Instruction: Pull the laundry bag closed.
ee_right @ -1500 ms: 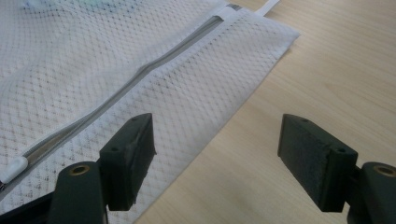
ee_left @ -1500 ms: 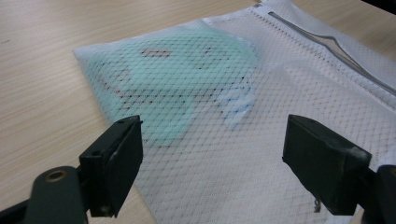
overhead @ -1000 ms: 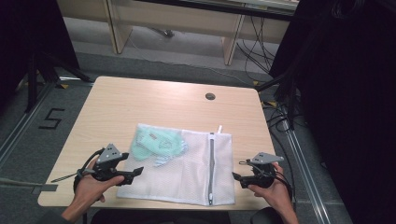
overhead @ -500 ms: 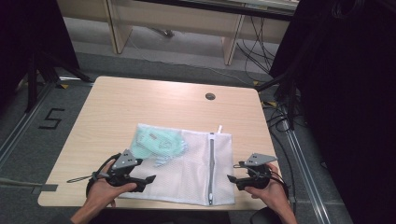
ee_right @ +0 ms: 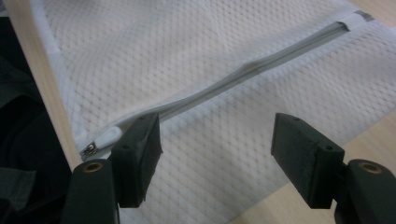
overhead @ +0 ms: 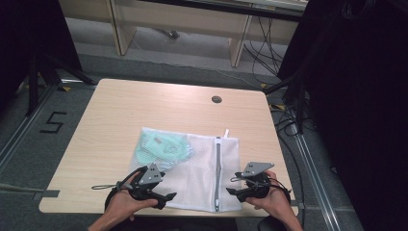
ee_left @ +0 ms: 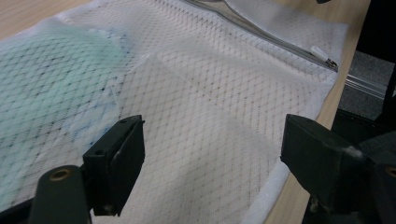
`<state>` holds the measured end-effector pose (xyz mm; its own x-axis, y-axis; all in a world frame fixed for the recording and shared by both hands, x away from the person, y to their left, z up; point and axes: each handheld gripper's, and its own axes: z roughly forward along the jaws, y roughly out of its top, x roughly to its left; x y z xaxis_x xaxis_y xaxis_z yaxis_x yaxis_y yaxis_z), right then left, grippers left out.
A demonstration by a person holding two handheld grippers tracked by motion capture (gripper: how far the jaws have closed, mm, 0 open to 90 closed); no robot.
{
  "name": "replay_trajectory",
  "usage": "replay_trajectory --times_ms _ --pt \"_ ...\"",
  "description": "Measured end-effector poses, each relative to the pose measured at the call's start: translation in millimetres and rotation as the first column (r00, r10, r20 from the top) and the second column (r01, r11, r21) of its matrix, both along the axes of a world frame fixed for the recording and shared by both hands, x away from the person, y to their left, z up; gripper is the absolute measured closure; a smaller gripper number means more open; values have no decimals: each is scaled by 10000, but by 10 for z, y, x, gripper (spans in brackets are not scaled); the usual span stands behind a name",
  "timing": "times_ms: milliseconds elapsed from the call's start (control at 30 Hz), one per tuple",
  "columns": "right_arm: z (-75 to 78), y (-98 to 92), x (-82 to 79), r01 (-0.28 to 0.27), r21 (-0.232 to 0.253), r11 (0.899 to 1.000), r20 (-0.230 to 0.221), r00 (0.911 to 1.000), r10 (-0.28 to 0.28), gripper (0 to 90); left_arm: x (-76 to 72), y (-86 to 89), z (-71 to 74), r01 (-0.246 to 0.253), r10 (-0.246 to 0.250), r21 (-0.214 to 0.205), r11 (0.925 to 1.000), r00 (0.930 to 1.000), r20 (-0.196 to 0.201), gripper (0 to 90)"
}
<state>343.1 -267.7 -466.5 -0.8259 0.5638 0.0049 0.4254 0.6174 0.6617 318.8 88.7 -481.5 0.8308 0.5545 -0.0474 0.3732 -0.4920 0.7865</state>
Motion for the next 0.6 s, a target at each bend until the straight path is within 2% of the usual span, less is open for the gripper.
replay_trajectory --times_ms 33,67,100,133,200,233,267,300,367,400,433,467,500,533,567,600 --pt "0 0 0 0 0 10000 0 10000 0 344 -7 -21 -8 -18 17 -161 9999 10000 -57 213" --pt "-6 15 6 -287 -32 9996 -17 9996 287 345 0 -36 -12 130 -130 -121 9998 9999 -52 213" --pt "-6 15 6 -287 -32 9996 -17 9996 287 345 -5 -52 -11 106 -106 -146 9998 9999 -17 213" --pt "-12 31 -6 -228 -6 9997 -137 9996 228 345 -10 -75 -16 177 -181 -211 9996 9996 -193 213" --pt "-12 41 6 -340 -144 9993 -189 9993 337 339 -26 -111 -25 218 -220 -151 9996 9996 -150 213" --pt "-22 54 6 -341 -72 9994 -131 9993 340 339 -22 -131 -32 343 -344 -97 9994 9994 -104 213" --pt "-21 82 -8 -393 -5 9992 -265 9989 393 342 -40 -160 -38 344 -347 -147 9993 9993 -167 215" --pt "-21 82 -8 -393 -5 9992 -265 9989 393 342 -25 -161 -40 525 -525 48 9986 9986 -62 215" --pt "-18 97 -11 -547 -8 9985 -338 9979 546 347 -43 -206 -50 463 -465 -142 9988 9988 -152 220" --pt "-24 120 -26 -638 -65 9979 -426 9971 635 351 -34 -213 -57 502 -503 -103 9987 9987 -89 221" --pt "-33 128 -18 -756 -72 9971 -237 9969 754 354 -27 -212 -50 671 -670 58 9977 9977 -105 221" --pt "-33 128 -18 -756 -72 9971 -237 9969 754 354 -27 -229 -54 615 -615 -44 9981 9981 -99 221" --pt "-29 137 -24 -841 -77 9964 -368 9958 838 360 -25 -240 -57 551 -551 7 9985 9984 -118 221" --pt "-22 146 -37 -893 -173 9959 -547 9946 883 363 -7 -251 -68 691 -691 93 9976 9976 -45 221" --pt "-31 171 -46 -837 -183 9963 -484 9954 827 363 -20 -275 -72 588 -589 -49 9983 9982 -138 221" --pt "-31 171 -46 -837 -183 9963 -484 9954 827 363 -11 -283 -80 650 -650 8 9979 9979 -81 221"
